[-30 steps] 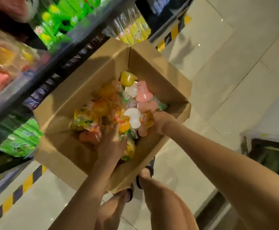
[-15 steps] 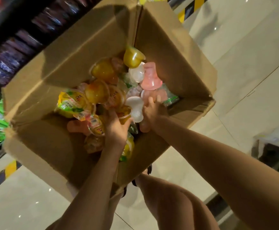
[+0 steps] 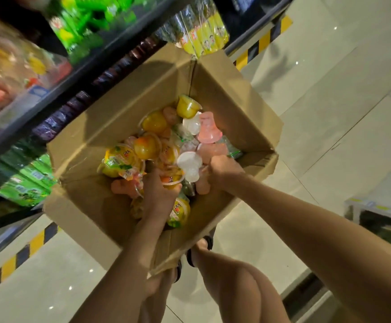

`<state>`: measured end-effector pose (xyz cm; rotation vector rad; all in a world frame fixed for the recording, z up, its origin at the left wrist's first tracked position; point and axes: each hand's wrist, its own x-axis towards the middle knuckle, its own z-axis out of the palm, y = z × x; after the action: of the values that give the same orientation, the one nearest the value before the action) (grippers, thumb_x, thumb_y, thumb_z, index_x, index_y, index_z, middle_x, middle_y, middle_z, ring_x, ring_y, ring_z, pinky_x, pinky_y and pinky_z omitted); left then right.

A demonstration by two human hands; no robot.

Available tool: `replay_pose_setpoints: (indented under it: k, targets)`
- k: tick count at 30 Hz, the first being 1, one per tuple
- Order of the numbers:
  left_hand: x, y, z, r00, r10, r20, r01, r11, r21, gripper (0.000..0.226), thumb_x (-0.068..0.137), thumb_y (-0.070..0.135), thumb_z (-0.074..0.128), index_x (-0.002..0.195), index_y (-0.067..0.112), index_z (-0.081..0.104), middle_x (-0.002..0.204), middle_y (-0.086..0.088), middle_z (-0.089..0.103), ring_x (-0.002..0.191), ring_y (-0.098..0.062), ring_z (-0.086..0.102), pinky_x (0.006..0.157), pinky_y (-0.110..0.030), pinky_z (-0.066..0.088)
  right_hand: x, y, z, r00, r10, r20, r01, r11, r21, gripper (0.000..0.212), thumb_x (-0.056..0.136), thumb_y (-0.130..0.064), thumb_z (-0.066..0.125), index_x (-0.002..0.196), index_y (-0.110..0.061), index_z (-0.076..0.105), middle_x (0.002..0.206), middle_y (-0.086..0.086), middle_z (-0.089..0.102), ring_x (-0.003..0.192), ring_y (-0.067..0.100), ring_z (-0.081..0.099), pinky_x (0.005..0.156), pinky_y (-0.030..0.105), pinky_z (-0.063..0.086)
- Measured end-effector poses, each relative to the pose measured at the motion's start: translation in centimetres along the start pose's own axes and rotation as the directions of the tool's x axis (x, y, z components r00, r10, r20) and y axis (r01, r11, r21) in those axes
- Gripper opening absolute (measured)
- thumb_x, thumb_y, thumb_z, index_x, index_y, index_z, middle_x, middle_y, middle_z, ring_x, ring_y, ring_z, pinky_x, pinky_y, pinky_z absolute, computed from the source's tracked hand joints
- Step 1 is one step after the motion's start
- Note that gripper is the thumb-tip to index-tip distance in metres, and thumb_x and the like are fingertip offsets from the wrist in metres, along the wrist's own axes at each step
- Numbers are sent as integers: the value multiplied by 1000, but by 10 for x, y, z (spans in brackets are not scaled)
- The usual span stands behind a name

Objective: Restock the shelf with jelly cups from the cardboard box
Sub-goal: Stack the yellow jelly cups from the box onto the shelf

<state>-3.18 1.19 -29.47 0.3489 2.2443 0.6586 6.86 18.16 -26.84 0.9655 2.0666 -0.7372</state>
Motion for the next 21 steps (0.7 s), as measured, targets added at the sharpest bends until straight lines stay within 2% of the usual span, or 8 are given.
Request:
replay_pose_setpoints:
  k: [3, 6, 9, 11, 14, 16, 18, 21]
  targets:
    - [-17, 25, -32, 998, 67, -4, -67, 998, -8, 51, 64, 35, 81, 107, 28, 53, 106, 1, 62, 95, -15, 61, 82, -35, 52, -25, -1, -32, 999, -42, -18, 43, 997, 60, 27, 92, -18, 63, 116, -5, 64, 117, 14, 65, 108, 30, 62, 85, 29, 47]
    - [-36, 64, -73, 992, 123, -16, -123, 992, 24, 51, 65, 39, 83, 105, 30, 52, 107, 0, 61, 92, -14, 61, 81, -34, 54, -64, -9, -69, 994, -98, -39, 103, 983, 151, 25, 89, -13, 67, 108, 3, 66, 108, 16, 68, 99, 28, 65, 73, 25, 44]
    - [-57, 108, -118, 984, 173, -37, -175, 984, -34, 46, 65, 41, 84, 97, 39, 51, 103, 5, 63, 90, -11, 62, 80, -35, 55, -117, -22, -115, 976, -126, -178, 165, 960, 228, 11, 87, -14, 65, 90, -3, 63, 86, 9, 63, 82, 22, 62, 63, 21, 38]
    - [-78, 140, -152, 979, 201, -34, -202, 978, -56, 41, 69, 38, 84, 93, 40, 51, 98, 10, 66, 89, -11, 63, 79, -33, 54, -151, -32, -148, 957, -148, -248, 201, 958, 206, 14, 88, -15, 64, 89, -2, 68, 80, 4, 58, 77, 16, 57, 63, 18, 36]
    - [-109, 186, -205, 963, 258, -78, -267, 954, -138, 34, 73, 21, 84, 92, 31, 58, 91, 9, 68, 88, -6, 66, 77, -22, 50, -196, -47, -207, 935, -183, -304, 230, 965, 126, 36, 90, -34, 60, 102, -2, 70, 93, 5, 68, 87, 21, 64, 75, 27, 49]
    - [-132, 218, -241, 938, 333, -93, -342, 934, -104, 34, 76, 16, 80, 100, 20, 58, 98, 3, 65, 92, -13, 64, 78, -25, 48, -232, -56, -254, 912, -221, -346, 267, 959, 91, 39, 92, -39, 58, 106, -6, 71, 98, 10, 72, 88, 27, 67, 78, 39, 55]
    - [-162, 252, -276, 910, 396, -124, -406, 912, -67, 36, 75, 22, 79, 103, 24, 57, 99, 2, 64, 90, -13, 62, 76, -29, 51, -273, -66, -301, 876, -286, -387, 327, 944, 41, 33, 95, -31, 59, 111, -4, 72, 100, 14, 74, 86, 29, 68, 74, 37, 55]
    - [-204, 294, -317, 823, 492, -284, -522, 852, -39, 29, 68, 33, 79, 82, 34, 54, 82, 10, 62, 76, 3, 58, 72, -21, 51, -346, -80, -365, 765, -387, -515, 435, 900, -31, 30, 96, -27, 60, 125, -21, 69, 101, 8, 75, 83, 23, 70, 66, 28, 48]
